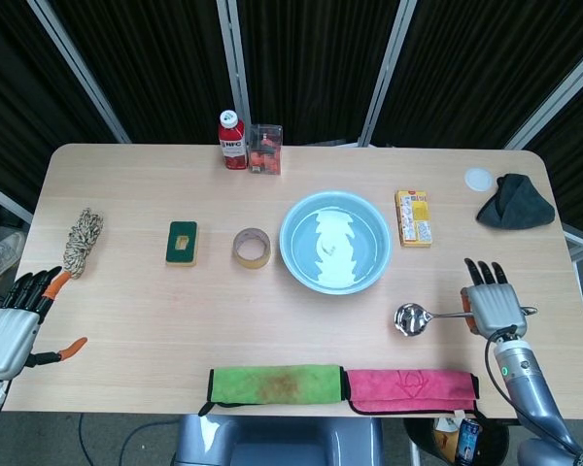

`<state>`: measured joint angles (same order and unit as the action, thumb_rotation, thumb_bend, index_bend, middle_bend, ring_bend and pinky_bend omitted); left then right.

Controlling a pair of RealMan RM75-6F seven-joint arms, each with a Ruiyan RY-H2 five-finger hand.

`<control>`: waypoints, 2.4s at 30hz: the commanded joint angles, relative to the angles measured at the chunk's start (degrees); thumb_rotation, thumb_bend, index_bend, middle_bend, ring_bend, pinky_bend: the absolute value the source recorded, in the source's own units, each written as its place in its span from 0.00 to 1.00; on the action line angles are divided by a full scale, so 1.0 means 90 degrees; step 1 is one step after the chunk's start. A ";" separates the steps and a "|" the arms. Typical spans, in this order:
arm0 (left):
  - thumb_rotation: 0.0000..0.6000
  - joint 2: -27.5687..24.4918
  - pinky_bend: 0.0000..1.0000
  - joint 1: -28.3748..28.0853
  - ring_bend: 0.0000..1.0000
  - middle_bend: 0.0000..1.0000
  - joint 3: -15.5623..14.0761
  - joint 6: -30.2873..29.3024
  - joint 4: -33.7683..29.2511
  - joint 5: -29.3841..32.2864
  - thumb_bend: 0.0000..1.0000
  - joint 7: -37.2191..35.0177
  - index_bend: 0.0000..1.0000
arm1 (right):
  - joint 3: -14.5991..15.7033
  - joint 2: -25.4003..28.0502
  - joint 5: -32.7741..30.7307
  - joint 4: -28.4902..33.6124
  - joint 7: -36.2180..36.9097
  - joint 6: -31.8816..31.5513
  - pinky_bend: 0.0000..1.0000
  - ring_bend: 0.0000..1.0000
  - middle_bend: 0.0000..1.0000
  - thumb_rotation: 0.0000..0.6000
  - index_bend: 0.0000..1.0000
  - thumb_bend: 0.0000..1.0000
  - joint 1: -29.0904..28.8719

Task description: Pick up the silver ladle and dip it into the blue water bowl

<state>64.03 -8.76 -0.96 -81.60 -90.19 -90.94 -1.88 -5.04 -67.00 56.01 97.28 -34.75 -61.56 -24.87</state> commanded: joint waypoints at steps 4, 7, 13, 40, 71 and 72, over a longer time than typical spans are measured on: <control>0.62 -0.0007 0.00 -0.0008 0.00 0.00 0.0001 0.0026 0.0001 0.0024 0.19 -0.0016 0.00 | -0.0173 0.0542 -0.0640 0.0627 -0.0404 0.0172 0.00 0.00 0.00 1.00 0.69 0.48 -0.0341; 0.63 -0.0001 0.00 -0.0019 0.00 0.00 -0.0011 0.0044 -0.0006 0.0007 0.19 -0.0006 0.00 | -0.0321 0.0862 -0.1021 0.0987 -0.0650 0.0192 0.00 0.00 0.00 1.00 0.69 0.48 -0.0577; 0.62 -0.0002 0.00 -0.0028 0.00 0.00 -0.0010 0.0059 -0.0004 0.0017 0.19 -0.0031 0.00 | -0.0436 0.1216 -0.2019 0.1536 -0.1429 0.0132 0.00 0.00 0.00 1.00 0.69 0.48 -0.1158; 0.63 -0.0071 0.00 -0.0098 0.00 0.00 0.0083 0.0212 0.0116 0.0250 0.19 -0.0389 0.00 | -0.0688 0.0775 -0.5703 0.1734 -0.2777 0.0251 0.00 0.00 0.00 1.00 0.69 0.48 -0.3991; 0.62 -0.0009 0.00 -0.0197 0.00 0.00 0.0212 0.0481 0.0252 0.0607 0.19 -0.0382 0.00 | -0.0303 -0.1103 -0.7415 -0.1243 -0.3340 0.1612 0.00 0.00 0.00 1.00 0.69 0.48 -0.5412; 0.62 0.0003 0.00 -0.0206 0.00 0.00 0.0219 0.0499 0.0257 0.0626 0.19 -0.0358 0.00 | -0.0275 -0.1144 -0.7463 -0.1350 -0.3362 0.1678 0.00 0.00 0.00 1.00 0.69 0.48 -0.5445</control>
<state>63.99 -10.56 0.96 -77.18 -87.91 -85.37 -5.18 -7.93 -76.50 -10.18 86.47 -64.59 -47.54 -73.17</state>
